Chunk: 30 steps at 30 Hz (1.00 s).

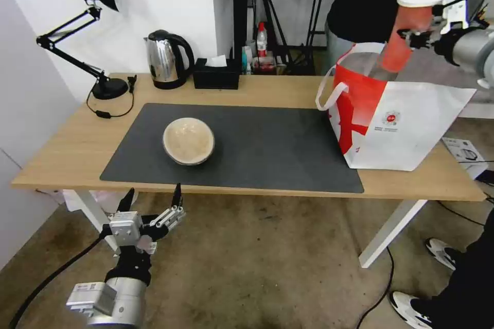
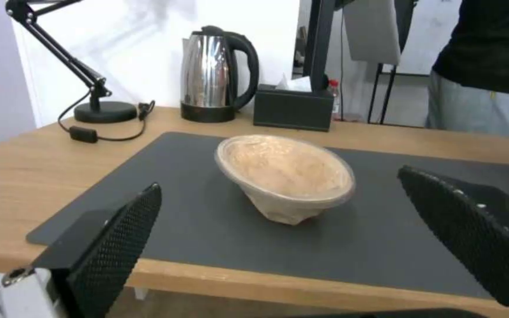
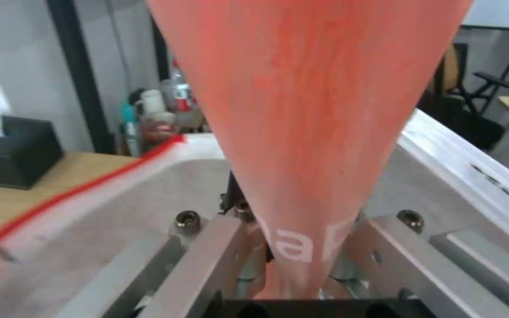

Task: Pick up the trash from the table and place it into the takeout bag.

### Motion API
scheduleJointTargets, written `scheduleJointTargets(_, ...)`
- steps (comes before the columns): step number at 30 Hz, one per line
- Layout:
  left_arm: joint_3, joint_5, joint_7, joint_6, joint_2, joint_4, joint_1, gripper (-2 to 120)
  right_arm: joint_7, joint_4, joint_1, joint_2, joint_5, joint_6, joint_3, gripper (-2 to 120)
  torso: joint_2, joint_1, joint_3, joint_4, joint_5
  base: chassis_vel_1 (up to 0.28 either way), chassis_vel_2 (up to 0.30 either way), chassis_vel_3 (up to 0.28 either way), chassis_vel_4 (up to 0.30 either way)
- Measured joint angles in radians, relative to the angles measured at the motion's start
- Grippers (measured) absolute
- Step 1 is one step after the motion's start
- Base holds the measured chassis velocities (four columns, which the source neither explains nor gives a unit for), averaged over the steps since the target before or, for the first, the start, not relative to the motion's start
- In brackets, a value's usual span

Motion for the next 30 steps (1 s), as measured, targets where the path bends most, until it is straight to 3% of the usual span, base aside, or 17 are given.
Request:
scheduleJointTargets(11,-0.001,0.003,0.0,-0.001,-0.001,-0.007,0.006,100,-0.005,-0.094,-0.025,0.029,-0.032,0.012,-0.006,4,0.0,0.0,0.0,0.0001,0.0,0.0,0.0,0.0,0.0)
scheduleJointTargets(21,-0.001,0.004,0.001,-0.001,-0.003,-0.009,0.007,100,0.012,-0.105,-0.045,0.041,-0.039,-0.018,-0.023,4,0.0,0.0,0.0,0.0001,0.0,0.0,0.0,0.0,0.0)
scheduleJointTargets(24,-0.005,0.004,0.002,-0.001,0.0,-0.01,0.007,100,0.027,-0.082,-0.068,0.042,-0.037,-0.05,-0.014,19,0.0,0.0,0.0,0.0001,-0.0001,0.0,0.0,0.0,0.0)
scheduleJointTargets(30,-0.006,0.003,0.002,-0.001,-0.003,-0.018,0.008,100,0.047,-0.056,-0.086,0.04,-0.027,-0.079,-0.006,36,0.0,0.0,0.0,0.0001,-0.0001,0.0,0.0,0.0,0.0)
